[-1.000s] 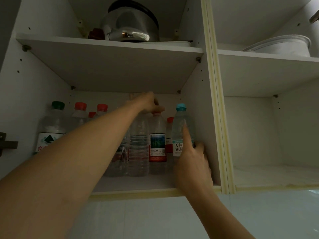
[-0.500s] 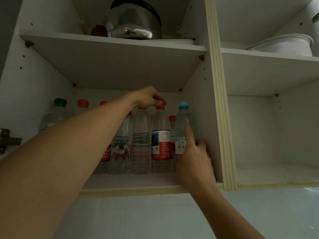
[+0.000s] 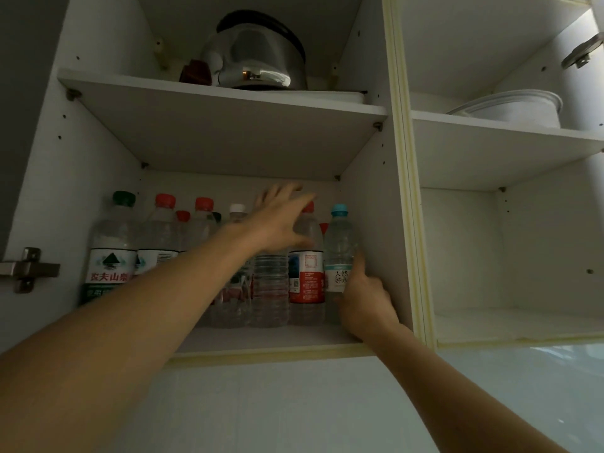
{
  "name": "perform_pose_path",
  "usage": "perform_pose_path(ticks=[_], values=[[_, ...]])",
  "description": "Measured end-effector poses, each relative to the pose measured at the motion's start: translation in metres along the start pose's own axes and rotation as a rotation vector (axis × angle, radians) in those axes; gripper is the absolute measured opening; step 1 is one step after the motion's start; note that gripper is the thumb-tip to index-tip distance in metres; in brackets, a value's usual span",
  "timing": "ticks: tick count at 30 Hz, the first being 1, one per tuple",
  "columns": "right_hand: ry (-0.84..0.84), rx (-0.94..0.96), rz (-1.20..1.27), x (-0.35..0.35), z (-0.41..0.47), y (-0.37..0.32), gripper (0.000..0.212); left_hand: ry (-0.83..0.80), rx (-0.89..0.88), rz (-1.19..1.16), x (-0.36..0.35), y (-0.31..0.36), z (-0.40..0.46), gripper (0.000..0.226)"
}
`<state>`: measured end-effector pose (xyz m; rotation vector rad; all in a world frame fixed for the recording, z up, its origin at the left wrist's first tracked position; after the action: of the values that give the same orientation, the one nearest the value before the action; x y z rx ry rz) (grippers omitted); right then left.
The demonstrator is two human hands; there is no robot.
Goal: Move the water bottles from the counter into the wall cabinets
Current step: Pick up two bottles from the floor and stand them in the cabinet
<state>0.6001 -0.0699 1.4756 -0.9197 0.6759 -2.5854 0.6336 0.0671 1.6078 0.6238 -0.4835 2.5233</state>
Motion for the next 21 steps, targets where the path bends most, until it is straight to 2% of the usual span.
perform_pose_path(ticks=[2,4,10,16,18,21], values=[[-0.043,-0.026,-0.009,-0.001,0.006,0.001,0.068,-0.016,-0.037,0.104,-0.022,0.002,-0.028,0.123],[-0.074,-0.052,-0.007,-0.001,0.010,0.002,0.062,-0.027,-0.084,0.220,-0.044,0.003,-0.051,0.132],[-0.092,-0.076,0.011,-0.007,0.015,0.001,0.061,0.022,-0.110,0.302,-0.061,0.005,-0.067,0.128],[-0.070,-0.039,-0.014,-0.013,0.020,0.002,0.064,-0.004,-0.083,0.352,-0.067,0.008,-0.068,0.123],[-0.068,-0.005,-0.066,-0.013,0.020,0.002,0.063,0.004,-0.089,0.365,-0.068,0.009,-0.068,0.122],[-0.025,0.121,-0.282,-0.010,0.016,-0.004,0.064,0.022,-0.098,0.364,-0.066,0.009,-0.070,0.121]])
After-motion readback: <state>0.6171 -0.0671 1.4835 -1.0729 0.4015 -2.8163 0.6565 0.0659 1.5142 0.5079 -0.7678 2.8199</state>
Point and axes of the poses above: each hand's wrist, its own z-axis towards the middle knuckle, its own x-axis out of the back of the hand, y = z × x, the point moved 9 cm from there along z, towards the middle knuckle, and after that the axes turned 6 degrees about y, right-handed, at the moved point
